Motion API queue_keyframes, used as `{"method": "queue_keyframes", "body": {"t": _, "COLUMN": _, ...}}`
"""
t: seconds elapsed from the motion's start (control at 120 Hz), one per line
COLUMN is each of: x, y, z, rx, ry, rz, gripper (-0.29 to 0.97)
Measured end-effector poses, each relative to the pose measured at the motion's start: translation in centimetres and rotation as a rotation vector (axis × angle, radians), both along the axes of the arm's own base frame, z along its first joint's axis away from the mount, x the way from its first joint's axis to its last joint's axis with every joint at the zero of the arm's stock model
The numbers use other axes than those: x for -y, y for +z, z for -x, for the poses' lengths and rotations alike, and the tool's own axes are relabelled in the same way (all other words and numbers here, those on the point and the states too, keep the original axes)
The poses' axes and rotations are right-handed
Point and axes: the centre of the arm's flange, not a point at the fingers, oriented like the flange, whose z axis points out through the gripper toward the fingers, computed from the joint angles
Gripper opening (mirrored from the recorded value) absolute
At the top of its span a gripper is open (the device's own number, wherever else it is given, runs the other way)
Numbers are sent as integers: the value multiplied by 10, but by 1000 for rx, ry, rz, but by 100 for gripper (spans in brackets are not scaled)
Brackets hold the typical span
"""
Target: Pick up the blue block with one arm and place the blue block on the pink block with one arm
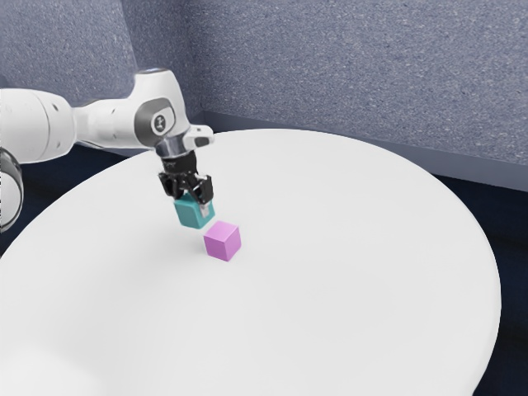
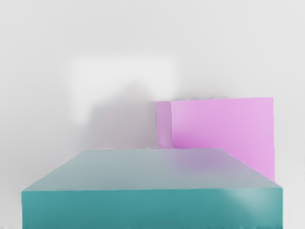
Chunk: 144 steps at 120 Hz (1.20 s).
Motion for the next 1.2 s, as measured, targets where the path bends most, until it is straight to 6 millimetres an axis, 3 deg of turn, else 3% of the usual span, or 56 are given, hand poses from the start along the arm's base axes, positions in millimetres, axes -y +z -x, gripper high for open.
{"method": "queue_keyframes", "body": {"t": 0.125, "x": 21, "y": -2, "z": -7, "rx": -43, "ry": 21, "rz": -19, "gripper": 39}}
{"method": "queue_keyframes", "body": {"t": 0.3, "x": 31, "y": -6, "z": -5, "rx": -94, "ry": 75, "rz": -58, "gripper": 39}}
{"method": "queue_keyframes", "body": {"t": 0.542, "x": 59, "y": -10, "z": -9, "rx": -117, "ry": 118, "rz": -74, "gripper": 38}}
{"method": "queue_keyframes", "body": {"t": 1.2, "x": 73, "y": -9, "z": -23, "rx": -46, "ry": 85, "rz": -110, "gripper": 39}}
